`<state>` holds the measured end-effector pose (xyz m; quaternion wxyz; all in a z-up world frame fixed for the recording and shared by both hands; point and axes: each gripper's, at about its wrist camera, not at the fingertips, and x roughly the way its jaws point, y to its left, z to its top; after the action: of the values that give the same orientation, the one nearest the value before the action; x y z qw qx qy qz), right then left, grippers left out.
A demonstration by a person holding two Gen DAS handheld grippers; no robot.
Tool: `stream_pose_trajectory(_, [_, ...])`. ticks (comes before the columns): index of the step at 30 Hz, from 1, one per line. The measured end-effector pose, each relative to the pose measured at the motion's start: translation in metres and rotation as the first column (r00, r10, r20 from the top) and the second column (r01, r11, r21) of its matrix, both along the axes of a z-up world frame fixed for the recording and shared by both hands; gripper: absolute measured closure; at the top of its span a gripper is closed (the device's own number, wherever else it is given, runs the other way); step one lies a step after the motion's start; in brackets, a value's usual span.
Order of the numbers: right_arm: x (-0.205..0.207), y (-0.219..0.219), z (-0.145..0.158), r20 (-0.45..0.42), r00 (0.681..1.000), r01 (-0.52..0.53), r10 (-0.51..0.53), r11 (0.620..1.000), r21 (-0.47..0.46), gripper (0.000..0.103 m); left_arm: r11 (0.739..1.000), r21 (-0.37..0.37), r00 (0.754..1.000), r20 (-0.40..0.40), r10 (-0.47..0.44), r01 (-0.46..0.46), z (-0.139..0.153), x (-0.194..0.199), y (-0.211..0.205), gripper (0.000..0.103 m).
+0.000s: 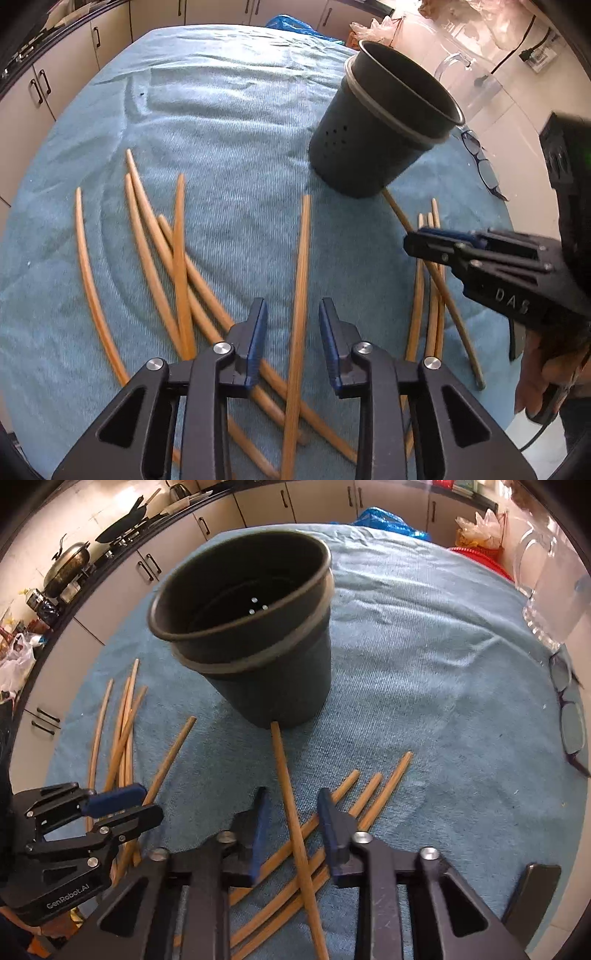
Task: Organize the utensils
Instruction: 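Close the left tool on one wooden chopstick while the right tool grasps another, then lift both held chopsticks upright and carry them toward the black cup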
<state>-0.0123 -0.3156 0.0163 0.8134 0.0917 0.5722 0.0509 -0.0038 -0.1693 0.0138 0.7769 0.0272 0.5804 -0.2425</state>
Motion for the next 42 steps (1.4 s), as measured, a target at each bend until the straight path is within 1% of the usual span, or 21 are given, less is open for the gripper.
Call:
stream_pose_trajectory(1, [0.001,0.000,-0.001,-0.002,1.000,-0.002,0.002,1.000,0.000,0.092,1.000,-0.002,1.000,0.000,-0.002,0.002,0.000,0.001,-0.001,0.076])
stream_pose_trajectory(2, [0.002,0.000,-0.002,-0.004,1.000,-0.002,0.002,1.000,0.001,0.094,1.000,0.002,1.000,0.005,-0.007,0.007,0.000,0.002,-0.004,0.078])
stream_pose_trajectory(4, [0.000,-0.001,0.000,0.003,1.000,0.001,-0.001,1.000,0.012,0.094,1.000,-0.005,1.000,0.002,-0.012,0.012,0.000,0.003,-0.005,0.093])
stream_pose_trajectory(6, [-0.003,-0.003,0.007,0.023,1.000,0.009,-0.009,1.000,0.020,0.095,1.000,-0.012,1.000,0.008,-0.010,0.010,0.003,0.001,-0.005,0.095])
stream_pose_trajectory(10, [-0.023,-0.010,0.028,0.076,0.996,0.046,-0.049,0.998,0.043,0.095,0.998,-0.059,0.999,0.042,-0.005,0.008,0.023,-0.005,0.000,0.096])
stream_pose_trajectory(14, [-0.051,-0.015,0.062,0.164,0.981,0.091,-0.100,0.994,0.062,0.095,0.995,-0.099,0.995,0.104,-0.008,0.019,0.050,-0.017,0.010,0.096])
stream_pose_trajectory(18, [-0.088,-0.020,0.097,0.255,0.953,0.151,-0.166,0.985,0.078,0.095,0.989,-0.139,0.986,0.168,-0.015,0.039,0.079,-0.032,0.025,0.096])
stream_pose_trajectory(21, [-0.113,-0.018,0.116,0.308,0.928,0.193,-0.207,0.978,0.075,0.095,0.985,-0.163,0.977,0.212,-0.018,0.053,0.098,-0.042,0.037,0.096])
stream_pose_trajectory(24, [-0.136,-0.014,0.127,0.339,0.909,0.231,-0.242,0.970,0.072,0.095,0.983,-0.162,0.976,0.215,-0.046,0.082,0.104,-0.046,0.044,0.096])
stream_pose_trajectory(26, [-0.149,-0.014,0.132,0.348,0.898,0.260,-0.270,0.963,0.078,0.095,0.987,-0.132,0.980,0.186,-0.067,0.093,0.099,-0.043,0.044,0.093])
stream_pose_trajectory(27, [-0.155,-0.013,0.133,0.349,0.892,0.276,-0.288,0.957,0.087,0.095,0.988,-0.114,0.984,0.154,-0.086,0.104,0.093,-0.040,0.040,0.086])
stream_pose_trajectory(28, [-0.159,-0.013,0.134,0.350,0.888,0.286,-0.300,0.954,0.092,0.095,0.987,-0.107,0.987,0.120,-0.106,0.120,0.087,-0.037,0.036,0.075])
stream_pose_trajectory(30, [-0.166,-0.012,0.136,0.355,0.878,0.307,-0.320,0.947,0.096,0.095,0.990,-0.079,0.990,0.094,-0.109,0.117,0.076,-0.035,0.032,0.061])
stream_pose_trajectory(32, [-0.172,-0.011,0.139,0.359,0.873,0.317,-0.330,0.944,0.095,0.095,0.988,-0.051,0.988,0.060,-0.142,0.145,0.061,-0.028,0.018,0.061])
stream_pose_trajectory(33, [-0.175,-0.011,0.141,0.363,0.871,0.321,-0.332,0.943,0.092,0.096,0.990,-0.016,0.989,0.052,-0.139,0.140,0.052,-0.025,0.012,0.061])
stream_pose_trajectory(35, [-0.181,-0.012,0.143,0.366,0.868,0.325,-0.335,0.941,0.091,0.095,0.986,0.013,0.986,0.024,-0.165,0.164,0.038,-0.018,0.000,0.061])
stream_pose_trajectory(37, [-0.184,-0.013,0.145,0.370,0.866,0.327,-0.335,0.941,0.088,0.096,0.984,0.058,0.985,0.008,-0.172,0.171,0.023,-0.012,-0.013,0.068])
stream_pose_trajectory(39, [-0.188,-0.014,0.145,0.373,0.865,0.326,-0.335,0.941,0.089,0.096,0.977,0.090,0.981,-0.012,-0.194,0.194,0.010,-0.006,-0.023,0.071])
stream_pose_trajectory(41, [-0.191,-0.014,0.146,0.377,0.865,0.323,-0.331,0.942,0.087,0.096,0.975,0.122,0.982,-0.022,-0.187,0.188,0.001,-0.001,-0.028,0.073])
stream_pose_trajectory(42, [-0.192,-0.015,0.146,0.379,0.865,0.321,-0.329,0.943,0.087,0.096,0.974,0.125,0.982,-0.012,-0.189,0.189,-0.001,0.001,-0.031,0.074])
